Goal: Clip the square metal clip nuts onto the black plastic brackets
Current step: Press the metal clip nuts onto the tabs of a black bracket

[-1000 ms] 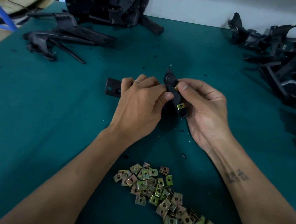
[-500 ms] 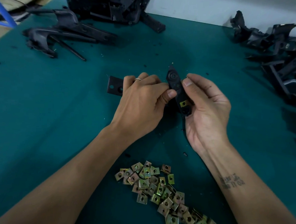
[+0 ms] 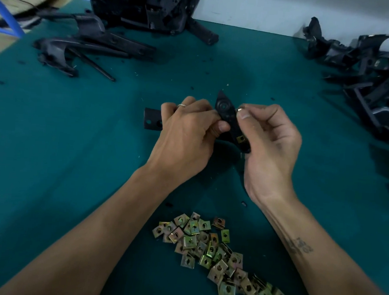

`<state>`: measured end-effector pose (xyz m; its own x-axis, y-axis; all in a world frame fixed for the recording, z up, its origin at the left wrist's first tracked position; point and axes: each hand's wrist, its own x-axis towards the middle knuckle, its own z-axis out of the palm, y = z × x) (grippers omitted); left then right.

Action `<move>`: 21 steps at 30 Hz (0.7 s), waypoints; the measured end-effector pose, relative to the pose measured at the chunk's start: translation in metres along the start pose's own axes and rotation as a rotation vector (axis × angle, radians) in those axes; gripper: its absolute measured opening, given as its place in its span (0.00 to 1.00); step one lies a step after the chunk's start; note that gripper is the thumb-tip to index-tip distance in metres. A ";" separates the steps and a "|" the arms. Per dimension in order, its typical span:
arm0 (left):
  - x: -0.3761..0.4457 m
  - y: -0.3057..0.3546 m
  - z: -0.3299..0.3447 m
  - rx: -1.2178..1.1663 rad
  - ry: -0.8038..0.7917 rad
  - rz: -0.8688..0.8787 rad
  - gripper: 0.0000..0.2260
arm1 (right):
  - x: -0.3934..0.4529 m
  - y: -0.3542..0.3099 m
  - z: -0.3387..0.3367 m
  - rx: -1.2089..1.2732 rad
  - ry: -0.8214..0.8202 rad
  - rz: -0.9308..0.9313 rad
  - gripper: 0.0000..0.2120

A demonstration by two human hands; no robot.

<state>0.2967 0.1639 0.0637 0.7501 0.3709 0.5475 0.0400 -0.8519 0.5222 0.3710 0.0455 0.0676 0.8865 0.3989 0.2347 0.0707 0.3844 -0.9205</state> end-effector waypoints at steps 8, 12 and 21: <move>0.000 0.001 -0.003 -0.003 -0.003 0.007 0.15 | -0.001 0.002 -0.002 -0.187 -0.040 -0.160 0.09; 0.001 0.002 -0.003 0.010 -0.023 0.012 0.15 | 0.005 -0.001 -0.007 -0.243 -0.037 -0.159 0.09; 0.000 0.003 -0.002 0.020 -0.065 0.019 0.13 | 0.010 -0.006 -0.009 -0.144 -0.003 -0.038 0.09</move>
<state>0.2956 0.1626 0.0666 0.7924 0.3299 0.5131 0.0376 -0.8659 0.4988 0.3835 0.0403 0.0725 0.8806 0.3888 0.2707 0.1690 0.2761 -0.9462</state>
